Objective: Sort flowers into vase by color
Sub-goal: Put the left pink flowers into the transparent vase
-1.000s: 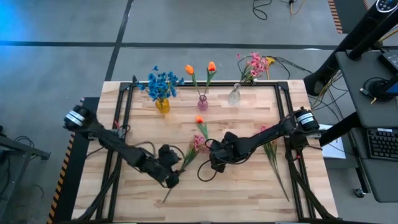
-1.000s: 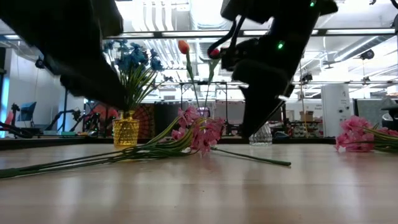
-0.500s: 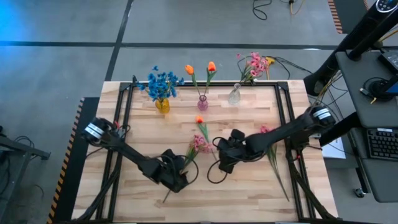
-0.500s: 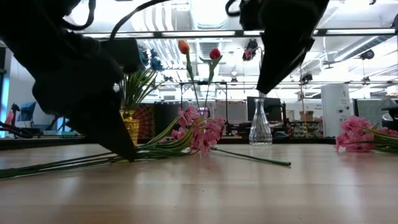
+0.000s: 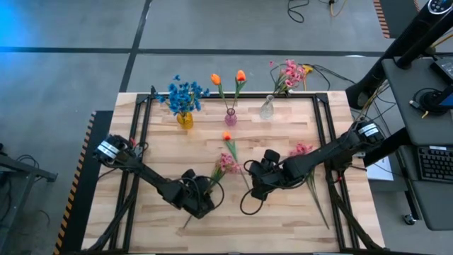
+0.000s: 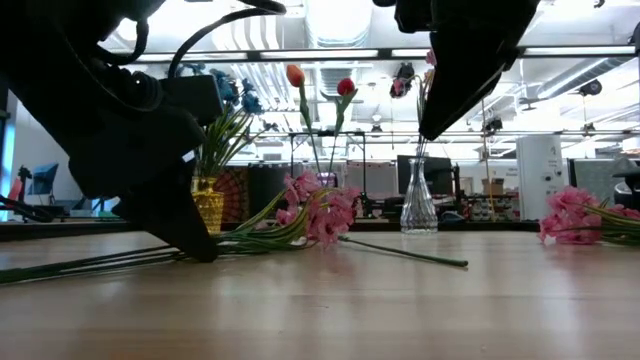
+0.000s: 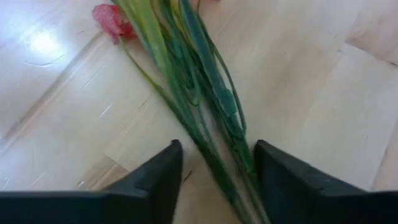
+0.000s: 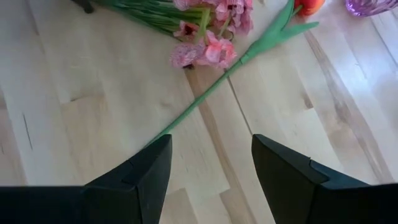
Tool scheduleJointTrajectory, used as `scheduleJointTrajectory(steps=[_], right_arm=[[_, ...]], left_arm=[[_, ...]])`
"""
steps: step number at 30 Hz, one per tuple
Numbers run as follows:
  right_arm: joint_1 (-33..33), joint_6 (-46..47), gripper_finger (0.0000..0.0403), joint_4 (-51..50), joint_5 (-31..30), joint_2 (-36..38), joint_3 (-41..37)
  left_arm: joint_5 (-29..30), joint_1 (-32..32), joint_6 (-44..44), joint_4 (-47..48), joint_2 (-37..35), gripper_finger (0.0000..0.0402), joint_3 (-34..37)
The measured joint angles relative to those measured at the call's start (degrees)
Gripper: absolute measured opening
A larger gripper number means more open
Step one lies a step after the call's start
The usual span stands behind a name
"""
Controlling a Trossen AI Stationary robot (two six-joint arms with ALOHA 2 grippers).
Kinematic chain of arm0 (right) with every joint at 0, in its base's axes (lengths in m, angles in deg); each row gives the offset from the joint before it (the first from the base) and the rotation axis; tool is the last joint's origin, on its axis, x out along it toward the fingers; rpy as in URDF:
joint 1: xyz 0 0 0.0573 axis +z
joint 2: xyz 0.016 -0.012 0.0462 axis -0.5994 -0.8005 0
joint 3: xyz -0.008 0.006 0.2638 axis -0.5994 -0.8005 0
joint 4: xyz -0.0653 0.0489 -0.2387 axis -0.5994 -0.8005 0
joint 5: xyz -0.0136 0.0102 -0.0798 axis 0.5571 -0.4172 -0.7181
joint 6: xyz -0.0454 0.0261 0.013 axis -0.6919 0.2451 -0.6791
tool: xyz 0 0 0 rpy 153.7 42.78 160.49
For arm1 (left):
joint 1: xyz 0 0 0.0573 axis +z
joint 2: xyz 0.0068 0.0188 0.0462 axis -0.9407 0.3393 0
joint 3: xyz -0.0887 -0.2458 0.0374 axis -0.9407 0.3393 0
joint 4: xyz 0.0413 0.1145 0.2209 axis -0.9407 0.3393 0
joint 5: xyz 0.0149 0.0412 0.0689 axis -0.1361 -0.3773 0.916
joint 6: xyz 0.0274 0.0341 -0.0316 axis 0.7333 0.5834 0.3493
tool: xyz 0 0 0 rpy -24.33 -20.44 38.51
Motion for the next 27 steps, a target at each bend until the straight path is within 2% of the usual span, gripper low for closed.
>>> scheduleJointTrajectory(steps=[6,10,19,23,27], right_arm=[[0.00,0.00,0.0215,-0.16,0.02,0.19,0.00],[0.31,-0.05,0.0215,-0.53,0.04,0.38,0.00],[1.91,0.00,0.0215,-2.34,0.03,3.87,0.00],[3.37,-0.50,0.0215,-1.94,-0.22,7.46,-0.10],[6.05,-1.01,0.0215,-0.99,-6.33,11.68,-1.19]], left_arm=[[-0.35,0.00,-0.94,0.18,0.00,0.0069,0.02],[-0.37,0.00,-2.12,0.49,-0.02,0.0013,0.02],[-0.45,-0.24,-4.33,5.95,-4.41,0.0003,0.17],[2.15,-1.33,-0.17,6.55,-9.11,0.0002,0.15],[4.86,-2.80,6.20,4.90,-14.67,0.0001,0.15]])
